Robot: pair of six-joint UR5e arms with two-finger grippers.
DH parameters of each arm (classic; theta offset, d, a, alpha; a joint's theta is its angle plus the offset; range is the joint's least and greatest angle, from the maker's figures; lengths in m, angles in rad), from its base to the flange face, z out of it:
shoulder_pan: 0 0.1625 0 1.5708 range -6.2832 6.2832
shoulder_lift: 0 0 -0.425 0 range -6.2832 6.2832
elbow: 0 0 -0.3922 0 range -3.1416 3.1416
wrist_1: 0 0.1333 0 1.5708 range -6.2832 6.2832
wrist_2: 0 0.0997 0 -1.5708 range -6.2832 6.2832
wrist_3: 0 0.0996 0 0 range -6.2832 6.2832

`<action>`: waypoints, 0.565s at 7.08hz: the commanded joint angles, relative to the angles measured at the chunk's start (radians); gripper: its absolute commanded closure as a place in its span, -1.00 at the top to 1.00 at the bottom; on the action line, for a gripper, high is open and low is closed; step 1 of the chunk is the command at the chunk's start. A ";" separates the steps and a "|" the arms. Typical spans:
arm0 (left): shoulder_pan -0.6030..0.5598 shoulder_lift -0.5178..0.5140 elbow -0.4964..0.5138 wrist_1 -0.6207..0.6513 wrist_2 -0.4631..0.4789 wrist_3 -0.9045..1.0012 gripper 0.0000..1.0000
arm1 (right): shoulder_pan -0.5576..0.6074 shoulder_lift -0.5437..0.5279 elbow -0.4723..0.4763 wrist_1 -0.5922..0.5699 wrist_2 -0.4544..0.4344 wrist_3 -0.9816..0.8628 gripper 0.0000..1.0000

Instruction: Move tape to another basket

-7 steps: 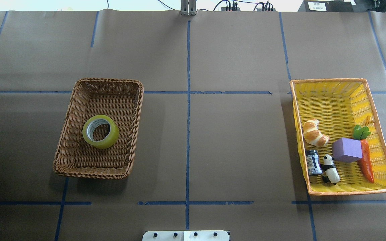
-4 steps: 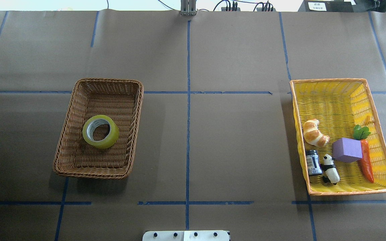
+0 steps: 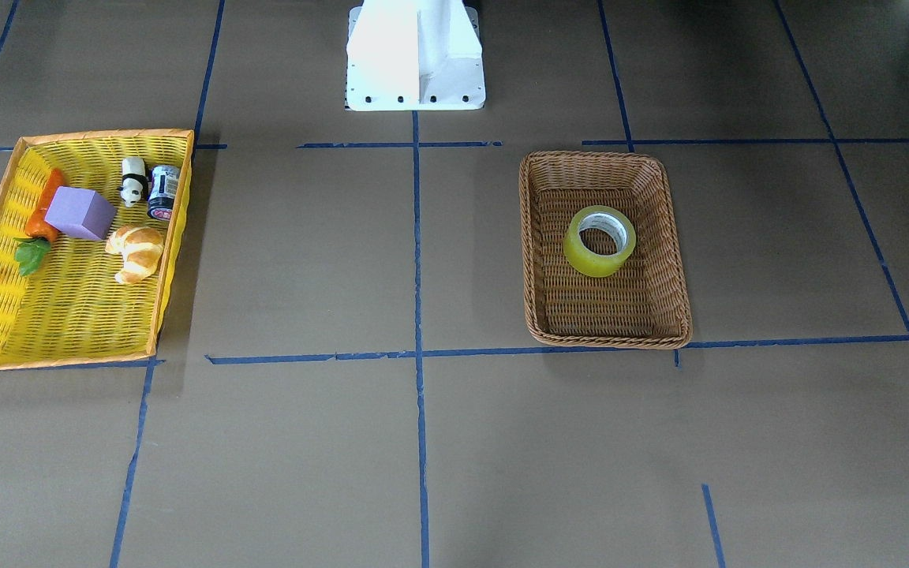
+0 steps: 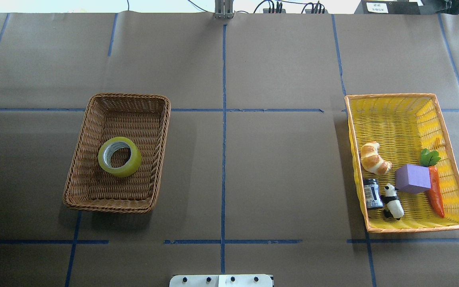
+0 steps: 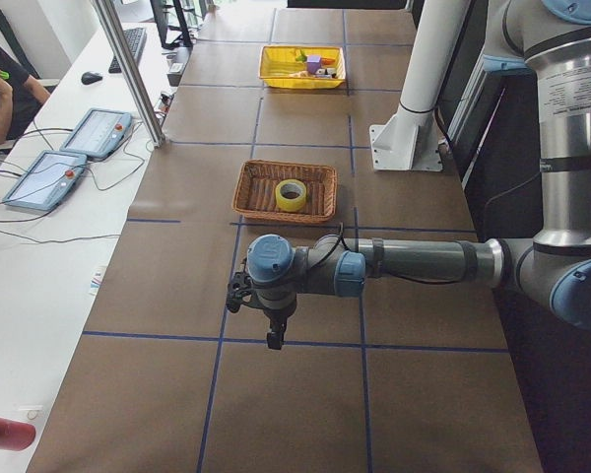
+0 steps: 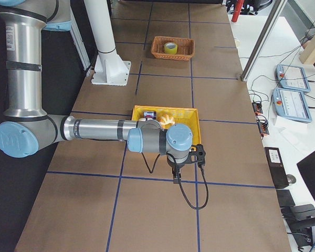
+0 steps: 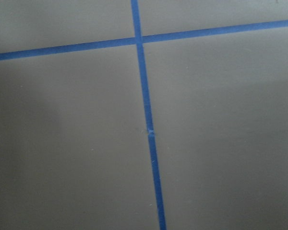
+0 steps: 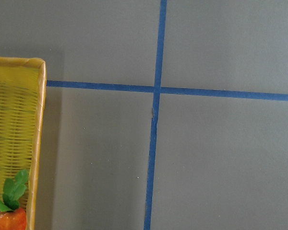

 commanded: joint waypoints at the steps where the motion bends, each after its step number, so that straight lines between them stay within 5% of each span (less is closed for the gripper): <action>1: -0.051 0.000 0.001 0.006 0.001 0.018 1.00 | -0.003 -0.001 -0.001 0.005 -0.002 0.003 0.99; 4: -0.057 -0.009 0.026 0.047 0.006 0.019 1.00 | -0.003 -0.004 -0.006 0.005 0.001 -0.008 0.99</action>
